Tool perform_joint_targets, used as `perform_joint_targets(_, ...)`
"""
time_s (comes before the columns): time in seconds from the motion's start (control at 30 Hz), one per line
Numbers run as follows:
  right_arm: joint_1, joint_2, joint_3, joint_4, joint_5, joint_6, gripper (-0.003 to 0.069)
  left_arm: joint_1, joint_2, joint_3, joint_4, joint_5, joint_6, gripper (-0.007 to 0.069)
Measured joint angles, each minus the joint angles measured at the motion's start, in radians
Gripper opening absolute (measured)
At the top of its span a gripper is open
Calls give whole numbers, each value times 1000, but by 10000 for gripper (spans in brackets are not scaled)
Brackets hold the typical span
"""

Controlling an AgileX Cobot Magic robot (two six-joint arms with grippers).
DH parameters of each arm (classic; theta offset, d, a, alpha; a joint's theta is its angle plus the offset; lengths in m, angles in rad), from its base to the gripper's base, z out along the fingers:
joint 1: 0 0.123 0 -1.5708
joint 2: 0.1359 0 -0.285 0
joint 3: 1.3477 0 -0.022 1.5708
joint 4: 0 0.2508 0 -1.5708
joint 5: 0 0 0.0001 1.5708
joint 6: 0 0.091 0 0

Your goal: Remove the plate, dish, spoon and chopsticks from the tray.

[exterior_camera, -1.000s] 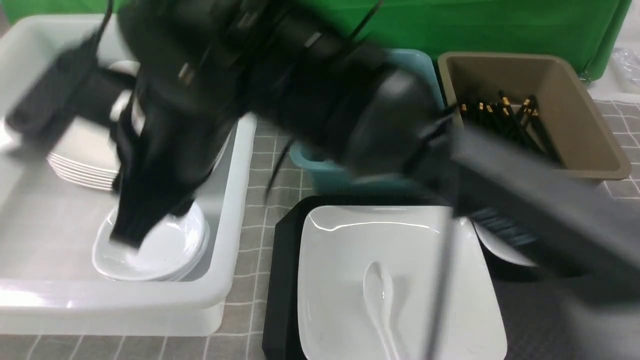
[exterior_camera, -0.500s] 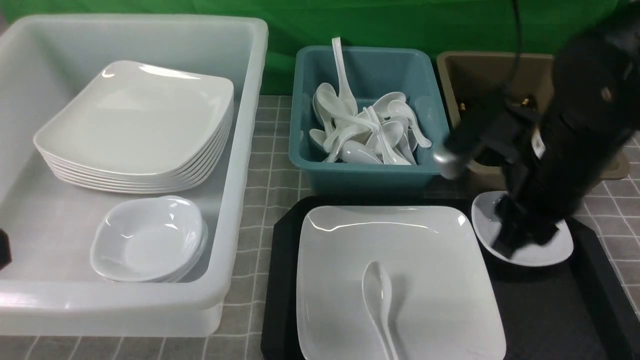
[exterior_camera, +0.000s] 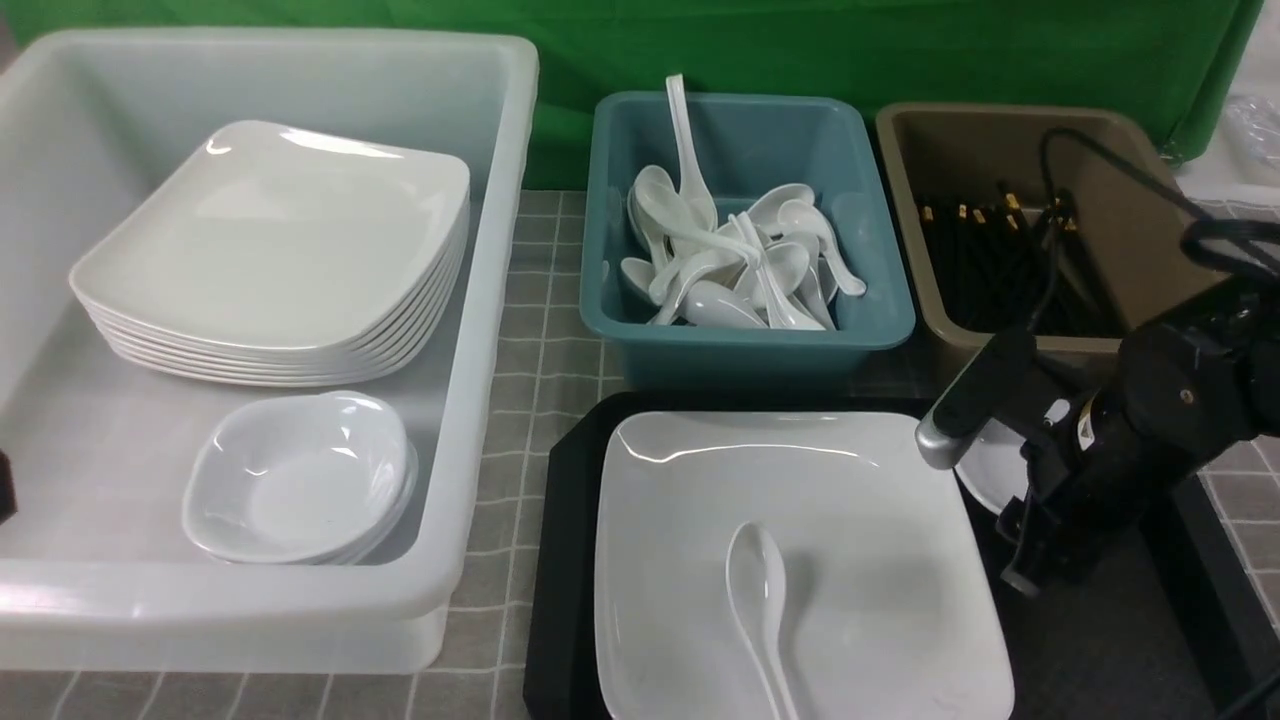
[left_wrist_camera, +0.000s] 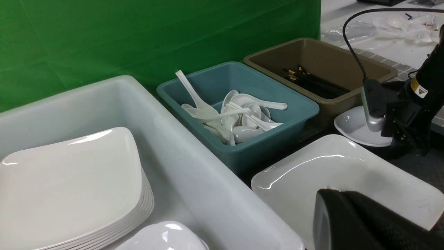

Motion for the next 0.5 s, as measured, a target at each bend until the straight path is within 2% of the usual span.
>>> perform_joint_targets(0.23,0,27,-4,-53,-28,0,444,0,0,0,-9,8,0,21)
perform_joint_targets(0.3,0,29,-4,-56,-31,0,388,0,0,0,-13,8,0,21)
perform_joint_targets(0.43,13,28,-4,-76,-10,-8,211,0,0,0,-26,8,1,21)
perform_joint_targets(0.5,29,7,-5,-87,7,-13,156,0,0,0,-28,8,1,21)
